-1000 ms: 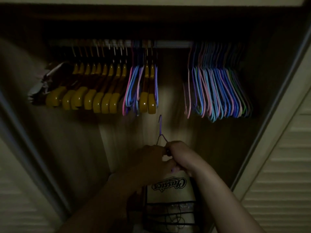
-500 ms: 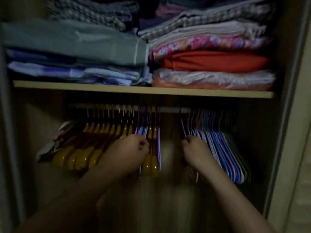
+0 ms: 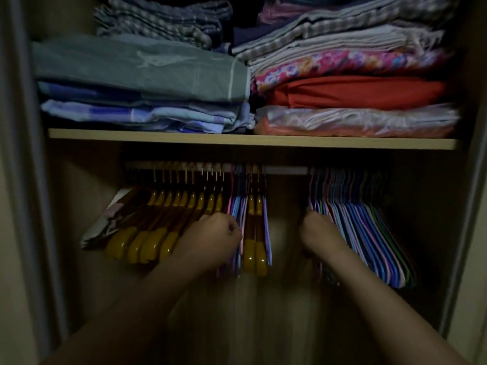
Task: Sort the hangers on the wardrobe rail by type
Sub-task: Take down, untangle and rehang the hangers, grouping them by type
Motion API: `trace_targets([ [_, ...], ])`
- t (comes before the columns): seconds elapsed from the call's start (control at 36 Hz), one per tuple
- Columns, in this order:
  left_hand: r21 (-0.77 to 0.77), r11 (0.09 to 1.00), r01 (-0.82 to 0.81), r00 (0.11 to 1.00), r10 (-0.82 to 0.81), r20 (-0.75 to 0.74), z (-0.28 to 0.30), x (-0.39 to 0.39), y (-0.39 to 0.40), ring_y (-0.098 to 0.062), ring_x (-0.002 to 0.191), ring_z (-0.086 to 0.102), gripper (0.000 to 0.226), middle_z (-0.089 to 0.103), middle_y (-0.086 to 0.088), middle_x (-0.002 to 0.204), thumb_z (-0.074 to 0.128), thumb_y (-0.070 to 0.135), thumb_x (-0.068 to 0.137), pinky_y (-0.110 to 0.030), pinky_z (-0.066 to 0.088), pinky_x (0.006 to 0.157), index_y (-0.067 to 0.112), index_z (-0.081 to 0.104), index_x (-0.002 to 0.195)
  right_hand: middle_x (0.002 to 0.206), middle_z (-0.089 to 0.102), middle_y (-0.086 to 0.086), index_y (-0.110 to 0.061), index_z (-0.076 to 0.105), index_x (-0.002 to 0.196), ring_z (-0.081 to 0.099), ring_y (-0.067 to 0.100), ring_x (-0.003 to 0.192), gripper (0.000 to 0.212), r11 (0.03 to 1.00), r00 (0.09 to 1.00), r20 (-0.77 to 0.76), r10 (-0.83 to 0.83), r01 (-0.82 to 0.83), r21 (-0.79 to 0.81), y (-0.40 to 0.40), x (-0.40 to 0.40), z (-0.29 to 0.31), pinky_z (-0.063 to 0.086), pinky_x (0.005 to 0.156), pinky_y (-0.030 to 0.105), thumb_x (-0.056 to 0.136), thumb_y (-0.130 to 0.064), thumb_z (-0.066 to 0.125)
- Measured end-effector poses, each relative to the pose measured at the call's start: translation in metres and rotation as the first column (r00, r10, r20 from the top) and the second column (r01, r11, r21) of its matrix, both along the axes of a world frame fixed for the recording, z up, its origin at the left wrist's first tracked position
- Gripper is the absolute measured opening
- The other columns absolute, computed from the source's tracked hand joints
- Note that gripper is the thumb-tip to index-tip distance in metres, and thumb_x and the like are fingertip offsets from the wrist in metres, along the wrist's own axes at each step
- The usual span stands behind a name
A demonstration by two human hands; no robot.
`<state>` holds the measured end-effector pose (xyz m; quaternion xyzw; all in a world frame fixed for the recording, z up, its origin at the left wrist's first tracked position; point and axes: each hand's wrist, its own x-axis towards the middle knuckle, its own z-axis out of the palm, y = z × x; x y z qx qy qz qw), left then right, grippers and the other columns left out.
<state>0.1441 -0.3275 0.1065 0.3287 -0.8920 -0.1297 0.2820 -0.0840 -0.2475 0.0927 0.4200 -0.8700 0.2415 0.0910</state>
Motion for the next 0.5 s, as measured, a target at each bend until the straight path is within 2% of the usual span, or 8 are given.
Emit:
trace_targets([
  [0.06, -0.006, 1.0, -0.002, 1.0, 0.002, 0.001, -0.001, -0.001, 0.0, -0.003, 0.07, 0.062, 0.016, 0.063, 0.01, 0.084, 0.048, 0.032, 0.102, -0.019, 0.047, 0.057, 0.031, 0.063, 0.098, 0.115, 0.063, 0.019, -0.003, 0.05, 0.126, 0.062, 0.036, 0.102, 0.032, 1.0, 1.0, 0.013, -0.004, 0.004, 0.002, 0.007, -0.001, 0.003, 0.036, 0.07, 0.032, 0.096, -0.011, 0.043],
  [0.11, -0.012, 1.0, -0.004, 1.0, 0.004, 0.004, -0.002, -0.002, 0.0, -0.003, 0.068, 0.061, 0.016, 0.062, 0.009, 0.082, 0.048, 0.031, 0.102, -0.017, 0.042, 0.054, 0.029, 0.064, 0.099, 0.115, 0.063, 0.017, -0.006, 0.048, 0.131, 0.061, 0.034, 0.102, 0.033, 1.0, 1.0, 0.025, -0.006, 0.005, 0.017, 0.013, 0.0, 0.006, 0.036, 0.071, 0.032, 0.099, -0.014, 0.045],
  [0.22, -0.005, 1.0, -0.005, 1.0, 0.005, -0.007, -0.003, -0.001, -0.002, -0.003, 0.073, 0.06, 0.016, 0.061, 0.011, 0.084, 0.048, 0.032, 0.102, -0.019, 0.043, 0.058, 0.031, 0.064, 0.098, 0.116, 0.064, 0.014, -0.013, 0.05, 0.133, 0.061, 0.03, 0.094, 0.035, 0.998, 0.999, 0.033, 0.008, -0.01, 0.064, 0.017, -0.001, 0.006, 0.042, 0.072, 0.031, 0.1, -0.024, 0.049],
  [0.31, -0.003, 1.0, -0.005, 1.0, 0.005, -0.003, -0.004, -0.001, -0.004, -0.003, 0.074, 0.06, 0.015, 0.061, 0.012, 0.085, 0.048, 0.031, 0.102, -0.019, 0.044, 0.058, 0.031, 0.063, 0.098, 0.129, 0.056, 0.016, -0.016, 0.056, 0.129, 0.059, 0.032, 0.105, 0.039, 0.998, 0.998, 0.047, -0.041, 0.038, 0.049, 0.022, 0.004, 0.01, 0.05, 0.086, 0.038, 0.102, -0.041, 0.043],
  [0.36, -0.006, 1.0, -0.005, 1.0, 0.005, 0.0, -0.004, -0.001, -0.005, -0.003, 0.075, 0.06, 0.015, 0.061, 0.012, 0.086, 0.048, 0.031, 0.102, -0.021, 0.048, 0.062, 0.031, 0.063, 0.097, 0.138, 0.044, 0.019, -0.014, 0.055, 0.129, 0.052, 0.036, 0.117, 0.039, 0.995, 0.991, -0.083, -0.102, 0.1, -0.023, 0.027, 0.013, 0.012, 0.047, 0.092, 0.042, 0.102, -0.04, 0.044],
  [0.42, -0.002, 1.0, -0.002, 1.0, 0.002, -0.005, -0.005, -0.002, -0.006, -0.003, 0.076, 0.061, 0.015, 0.061, 0.012, 0.086, 0.048, 0.03, 0.102, -0.022, 0.051, 0.065, 0.032, 0.062, 0.097, 0.13, 0.046, 0.016, -0.011, 0.057, 0.123, 0.049, 0.033, 0.115, 0.033, 0.982, 0.966, -0.232, -0.115, 0.075, -0.172, 0.028, 0.025, 0.012, 0.045, 0.089, 0.04, 0.101, -0.034, 0.047],
  [0.44, 0.001, 1.0, 0.0, 1.0, 0.0, -0.006, -0.006, -0.003, -0.006, -0.003, 0.076, 0.061, 0.015, 0.061, 0.012, 0.086, 0.048, 0.03, 0.102, -0.022, 0.051, 0.065, 0.032, 0.062, 0.096, 0.124, 0.047, 0.011, -0.013, 0.058, 0.12, 0.049, 0.028, 0.11, 0.031, 0.974, 0.968, -0.238, -0.078, 0.023, -0.227, 0.027, 0.031, 0.011, 0.044, 0.087, 0.038, 0.101, -0.034, 0.047],
  [0.5, 0.008, 1.0, 0.008, 1.0, -0.008, -0.012, -0.007, -0.003, -0.005, -0.004, 0.076, 0.062, 0.016, 0.062, 0.011, 0.085, 0.049, 0.03, 0.102, -0.025, 0.054, 0.066, 0.032, 0.062, 0.094, 0.118, 0.048, 0.003, -0.017, 0.058, 0.124, 0.049, 0.018, 0.102, 0.033, 0.968, 0.992, -0.116, 0.056, -0.082, -0.236, 0.018, 0.043, 0.009, 0.042, 0.084, 0.032, 0.102, -0.038, 0.044],
])
